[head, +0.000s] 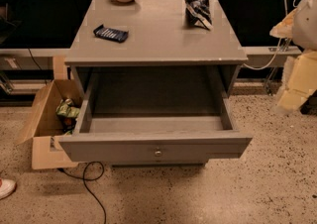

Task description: Close top drawer

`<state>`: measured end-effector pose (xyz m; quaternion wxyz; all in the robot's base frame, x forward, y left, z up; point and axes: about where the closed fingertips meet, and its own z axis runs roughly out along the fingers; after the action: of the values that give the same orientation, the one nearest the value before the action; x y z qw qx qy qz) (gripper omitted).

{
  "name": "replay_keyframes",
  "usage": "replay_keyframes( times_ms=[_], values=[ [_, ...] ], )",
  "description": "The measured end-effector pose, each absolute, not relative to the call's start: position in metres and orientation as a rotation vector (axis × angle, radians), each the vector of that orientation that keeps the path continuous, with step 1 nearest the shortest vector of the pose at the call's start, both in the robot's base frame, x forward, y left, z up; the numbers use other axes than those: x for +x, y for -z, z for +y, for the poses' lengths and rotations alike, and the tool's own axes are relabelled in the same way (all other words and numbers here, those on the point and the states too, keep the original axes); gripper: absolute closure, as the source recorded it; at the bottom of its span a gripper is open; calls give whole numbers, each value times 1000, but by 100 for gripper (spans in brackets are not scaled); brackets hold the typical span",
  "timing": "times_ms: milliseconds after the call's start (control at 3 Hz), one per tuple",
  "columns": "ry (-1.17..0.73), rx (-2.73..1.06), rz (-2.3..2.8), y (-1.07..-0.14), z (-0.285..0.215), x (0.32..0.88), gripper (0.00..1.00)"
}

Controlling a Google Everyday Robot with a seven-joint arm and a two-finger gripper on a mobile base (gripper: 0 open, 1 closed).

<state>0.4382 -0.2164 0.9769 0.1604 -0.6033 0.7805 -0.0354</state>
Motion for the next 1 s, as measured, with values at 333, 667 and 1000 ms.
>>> replay_keyframes(
  times_ms=[333, 667, 1000],
  values=[
    [104, -1725, 2217, -976, -215, 438, 0],
    [34, -1704, 2241, -947, -216, 437, 0],
    [-68, -1632, 2291, -894, -220, 431, 0]
  ],
)
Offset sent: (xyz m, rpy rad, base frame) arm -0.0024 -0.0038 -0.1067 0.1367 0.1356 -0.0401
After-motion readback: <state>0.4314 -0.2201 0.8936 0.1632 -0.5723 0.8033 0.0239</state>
